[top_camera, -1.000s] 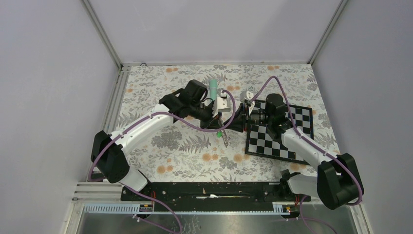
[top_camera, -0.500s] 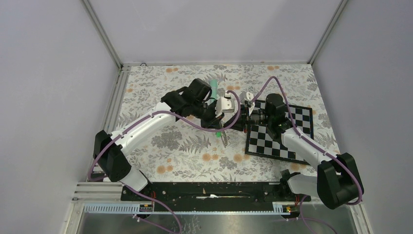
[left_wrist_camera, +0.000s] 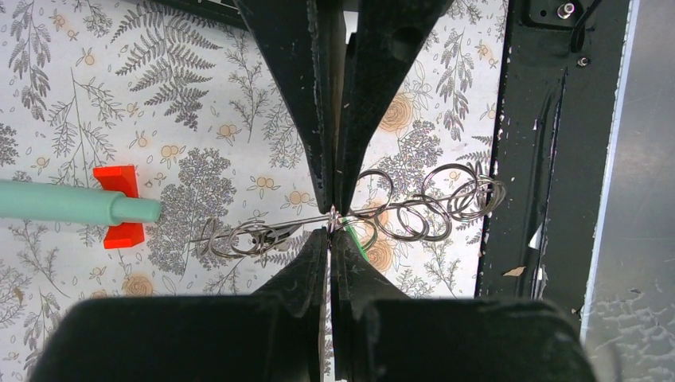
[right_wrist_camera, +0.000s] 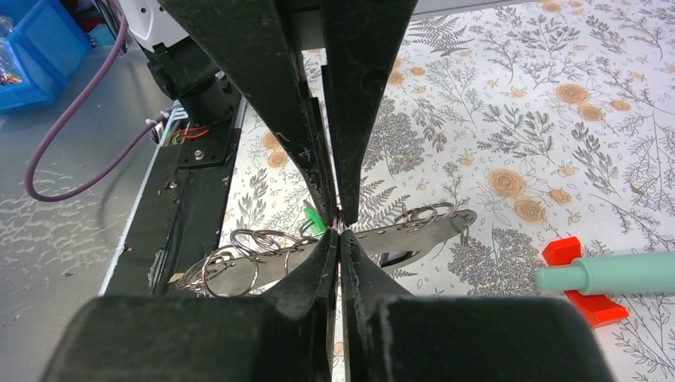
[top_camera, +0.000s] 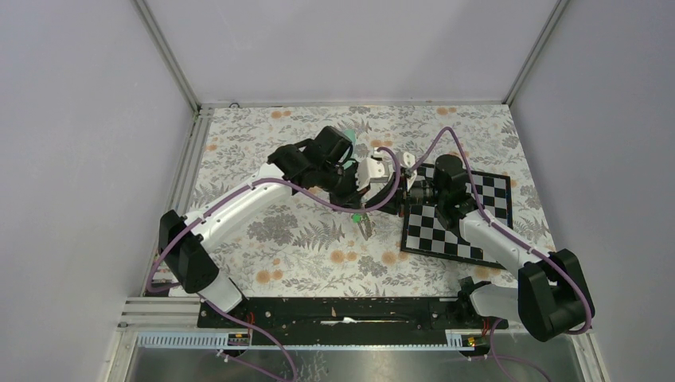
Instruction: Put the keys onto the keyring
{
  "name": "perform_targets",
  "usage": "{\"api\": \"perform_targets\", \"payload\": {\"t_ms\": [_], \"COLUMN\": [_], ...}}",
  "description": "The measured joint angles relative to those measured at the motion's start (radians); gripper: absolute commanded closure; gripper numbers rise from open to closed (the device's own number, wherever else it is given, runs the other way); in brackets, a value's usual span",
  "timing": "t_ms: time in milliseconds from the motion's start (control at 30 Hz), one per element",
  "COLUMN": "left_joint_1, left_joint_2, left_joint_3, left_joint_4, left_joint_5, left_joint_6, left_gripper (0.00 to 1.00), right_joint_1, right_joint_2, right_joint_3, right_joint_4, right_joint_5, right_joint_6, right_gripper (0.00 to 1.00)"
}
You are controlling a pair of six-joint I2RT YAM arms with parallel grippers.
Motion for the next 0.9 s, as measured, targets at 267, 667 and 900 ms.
{"api": "perform_targets", "payload": {"t_ms": [267, 667, 900], "left_joint_1": [-0.003, -0.005, -0.005], "left_joint_2": [0.014, 0.026, 0.026], "left_joint_3": [0.040, 0.056, 0.058], "left_joint_4": [-0.033, -0.052, -0.056], "left_joint_5": [-0.024, -0.028, -0.016], "left_joint_6": [-0.004, -0.004, -0.008], "left_gripper": [1.00, 1.00, 1.00], "right_joint_1": [0.000, 0.000, 0.000], "right_joint_2": [0.000, 0.001, 0.001], "right_joint_3": [-0.010, -0.027, -0.030], "right_joint_4": [0.024, 0.011, 0.010], "right_joint_5": [0.000, -0.003, -0.002], "right_joint_6": [-0.004, 0.006, 0.023], "right_gripper": [0.80, 0.67, 0.65]}}
